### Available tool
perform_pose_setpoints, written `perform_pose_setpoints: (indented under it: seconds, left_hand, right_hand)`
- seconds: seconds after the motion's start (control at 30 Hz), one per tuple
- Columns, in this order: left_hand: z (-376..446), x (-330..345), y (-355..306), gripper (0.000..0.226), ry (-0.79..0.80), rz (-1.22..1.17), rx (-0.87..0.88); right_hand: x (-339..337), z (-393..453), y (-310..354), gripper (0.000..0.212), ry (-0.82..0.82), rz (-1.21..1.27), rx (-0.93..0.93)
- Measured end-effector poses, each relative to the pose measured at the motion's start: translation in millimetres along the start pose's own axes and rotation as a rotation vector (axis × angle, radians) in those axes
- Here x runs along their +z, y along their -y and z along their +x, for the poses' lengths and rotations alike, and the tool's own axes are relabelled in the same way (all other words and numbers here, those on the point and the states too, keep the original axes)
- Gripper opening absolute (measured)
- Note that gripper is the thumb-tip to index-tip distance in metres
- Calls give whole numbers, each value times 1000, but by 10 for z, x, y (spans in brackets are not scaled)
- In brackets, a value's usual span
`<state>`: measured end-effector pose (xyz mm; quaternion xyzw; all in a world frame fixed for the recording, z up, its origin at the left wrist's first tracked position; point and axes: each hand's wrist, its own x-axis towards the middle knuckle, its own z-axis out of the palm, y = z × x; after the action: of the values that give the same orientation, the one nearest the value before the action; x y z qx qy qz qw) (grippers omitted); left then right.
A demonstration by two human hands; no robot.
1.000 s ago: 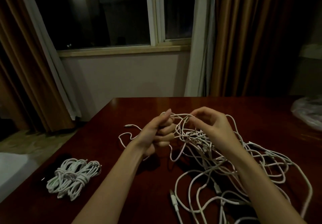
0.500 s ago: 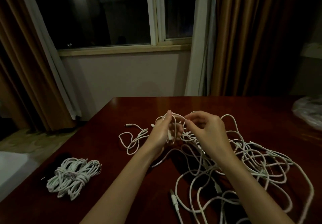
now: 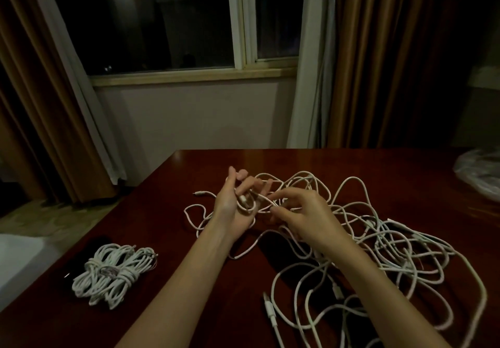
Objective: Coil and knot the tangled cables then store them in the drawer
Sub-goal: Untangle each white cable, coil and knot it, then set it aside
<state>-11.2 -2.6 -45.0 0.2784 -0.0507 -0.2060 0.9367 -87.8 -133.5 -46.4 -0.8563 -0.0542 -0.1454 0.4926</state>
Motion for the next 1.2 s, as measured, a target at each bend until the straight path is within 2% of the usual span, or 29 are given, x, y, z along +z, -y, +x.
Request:
perform_pose_setpoints:
  seconds: [0.1, 0.2, 0.27, 0.37, 0.6, 0.7, 0.83, 0.97, 1.1, 1.2]
  left_hand:
    - [21, -73, -56, 47, 8, -26, -14]
    - [28, -100, -73, 51, 7, 63, -20]
    - [22, -94, -96, 54, 22, 109, -22]
    - [18, -80, -116, 56, 26, 186, -33]
    - [-101, 42, 63, 45, 53, 648, -25]
    - [-178, 108, 150, 47, 47, 854, -14]
    - [-206, 118, 197, 45, 107, 1016, -57]
    - [-242, 137, 187, 53, 176, 1015, -188]
    - [-213, 91, 110, 55, 242, 892, -283]
    - [-183, 67, 77, 53, 246, 804, -301]
  right_hand:
    - [-18, -9, 13, 9, 9, -107, -38]
    - [-24, -36, 69, 11, 107, -277, -121]
    - [-57, -38, 88, 12, 137, -283, -122]
    - [-115, -18, 84, 12, 98, -253, -125]
    - [-17, -77, 188, 14, 112, -157, -247]
    - [11, -56, 141, 17, 40, -192, -241]
    - [14, -53, 107, 28, -80, -287, -251]
    - [-6, -44, 92, 31, -77, -264, -178]
    - [-115, -21, 106, 18, 0, 43, -56]
    - [-177, -12, 101, 18, -37, 76, -72]
